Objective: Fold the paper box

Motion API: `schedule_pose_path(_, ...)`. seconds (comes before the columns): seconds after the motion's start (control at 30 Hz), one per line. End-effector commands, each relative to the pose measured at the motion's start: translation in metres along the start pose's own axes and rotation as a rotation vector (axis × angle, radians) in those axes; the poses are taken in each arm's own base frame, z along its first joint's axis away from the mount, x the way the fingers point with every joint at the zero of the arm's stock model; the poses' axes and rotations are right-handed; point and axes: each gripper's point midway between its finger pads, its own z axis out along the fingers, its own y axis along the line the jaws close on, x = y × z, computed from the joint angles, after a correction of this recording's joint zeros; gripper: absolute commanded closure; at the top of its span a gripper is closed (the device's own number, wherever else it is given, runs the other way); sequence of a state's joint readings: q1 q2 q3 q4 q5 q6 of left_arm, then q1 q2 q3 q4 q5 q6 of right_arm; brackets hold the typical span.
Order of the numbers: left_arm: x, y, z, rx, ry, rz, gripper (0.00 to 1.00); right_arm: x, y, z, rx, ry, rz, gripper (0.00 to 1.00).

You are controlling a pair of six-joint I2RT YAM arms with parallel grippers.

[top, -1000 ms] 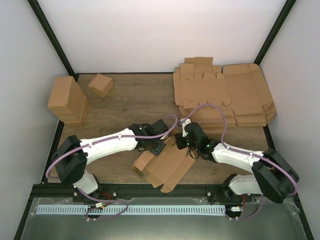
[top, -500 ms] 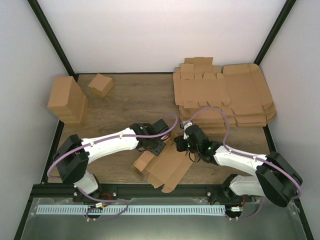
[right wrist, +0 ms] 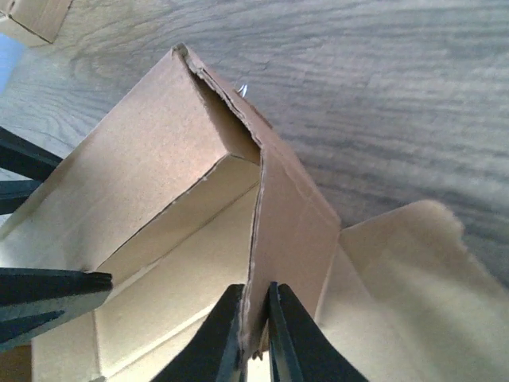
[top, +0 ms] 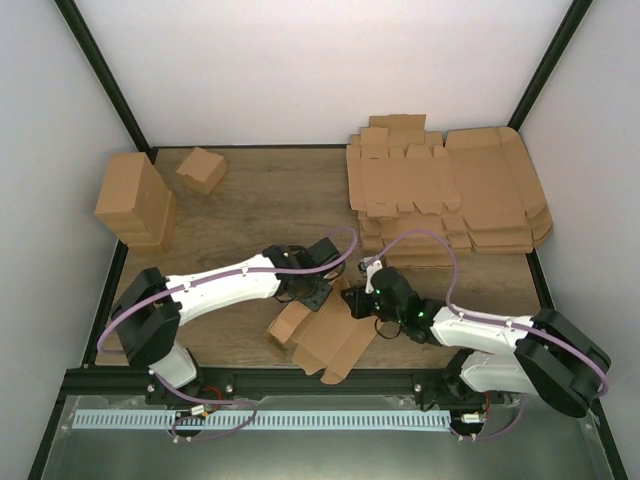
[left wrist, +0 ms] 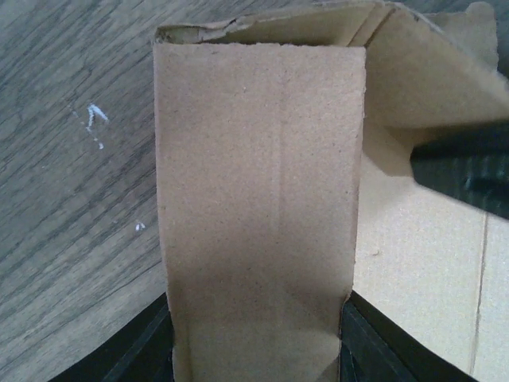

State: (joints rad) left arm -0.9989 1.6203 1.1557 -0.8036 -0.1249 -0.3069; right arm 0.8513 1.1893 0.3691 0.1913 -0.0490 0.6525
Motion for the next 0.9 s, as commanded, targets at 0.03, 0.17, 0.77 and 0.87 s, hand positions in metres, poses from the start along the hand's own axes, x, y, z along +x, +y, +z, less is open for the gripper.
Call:
schedule_pose_path(0.03, -0.005, -0.02, 0.004, 0.07, -0.003, 0.036, 0.5, -0.005, 0.028, -0.008, -0.141, -0.044, -0.022, 0.83)
schedule_pose_path(0.17, 0.001, -0.013, 0.005, 0.033, 0.013, 0.051, 0.5, -0.01, 0.024, -0.018, -0.111, -0.074, -0.066, 0.67)
schedule_pose_path(0.77, 0.002, -0.013, 0.007, 0.033, 0.02, 0.07, 0.5, -0.042, -0.042, -0.045, -0.01, -0.119, 0.059, 0.52)
schedule_pose_path(0.87, 0.001, -0.016, 0.005, 0.051, 0.023, 0.07, 0.5, -0.034, -0.042, -0.03, -0.03, -0.05, 0.001, 0.5)
